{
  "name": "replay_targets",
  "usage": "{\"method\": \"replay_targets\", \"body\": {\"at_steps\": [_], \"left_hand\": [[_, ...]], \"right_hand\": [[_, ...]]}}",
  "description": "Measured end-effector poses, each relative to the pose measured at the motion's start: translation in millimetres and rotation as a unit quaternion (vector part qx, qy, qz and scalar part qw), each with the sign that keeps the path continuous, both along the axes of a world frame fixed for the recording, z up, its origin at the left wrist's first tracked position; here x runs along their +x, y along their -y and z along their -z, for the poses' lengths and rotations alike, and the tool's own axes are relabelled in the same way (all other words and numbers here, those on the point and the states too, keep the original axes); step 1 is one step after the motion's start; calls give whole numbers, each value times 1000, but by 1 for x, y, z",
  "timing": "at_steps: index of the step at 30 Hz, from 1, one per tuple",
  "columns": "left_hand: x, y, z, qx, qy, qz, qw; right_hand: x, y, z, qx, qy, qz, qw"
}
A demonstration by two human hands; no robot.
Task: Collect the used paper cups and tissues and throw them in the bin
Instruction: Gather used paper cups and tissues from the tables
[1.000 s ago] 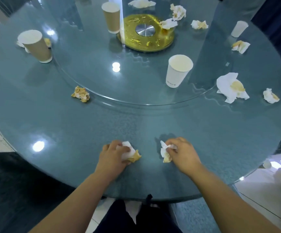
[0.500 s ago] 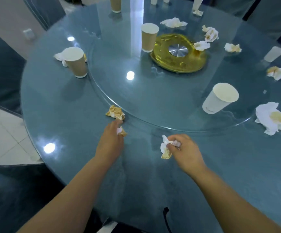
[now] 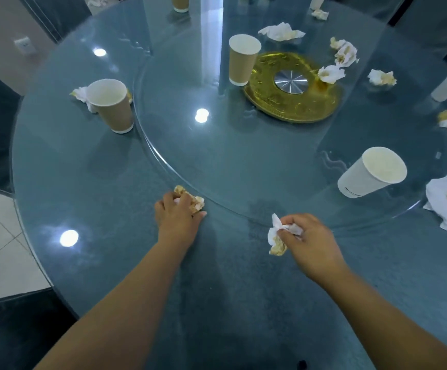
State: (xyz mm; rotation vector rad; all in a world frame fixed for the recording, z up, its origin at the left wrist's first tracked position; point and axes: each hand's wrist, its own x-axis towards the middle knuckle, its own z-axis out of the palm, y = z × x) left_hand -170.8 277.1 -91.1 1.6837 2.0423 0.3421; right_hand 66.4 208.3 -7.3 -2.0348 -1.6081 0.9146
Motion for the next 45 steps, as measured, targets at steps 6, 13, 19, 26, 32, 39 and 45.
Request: {"method": "replay_targets", "body": {"at_steps": [6, 13, 19, 26, 32, 39, 45], "left_hand": [[15, 11, -11, 49, 92, 24, 994], [77, 32, -55, 33, 179, 64, 981], [155, 43, -72, 32, 192, 174, 965], [272, 59, -83, 26, 201, 271, 941], [363, 47, -90, 11, 175, 318, 932], [427, 20, -86, 31, 162, 312, 936], [467, 0, -74, 19, 138, 333, 933]], "right_hand": [[23, 4, 1, -8, -4, 25, 1000], [70, 21, -2, 4, -25, 95, 995], [138, 53, 9, 14, -45, 175, 983], [250, 81, 20, 41, -51, 215, 974], [339, 49, 14, 25, 9, 253, 967], [400, -16, 28, -38, 153, 186, 970], [425, -37, 57, -127, 228, 79, 962]]}}
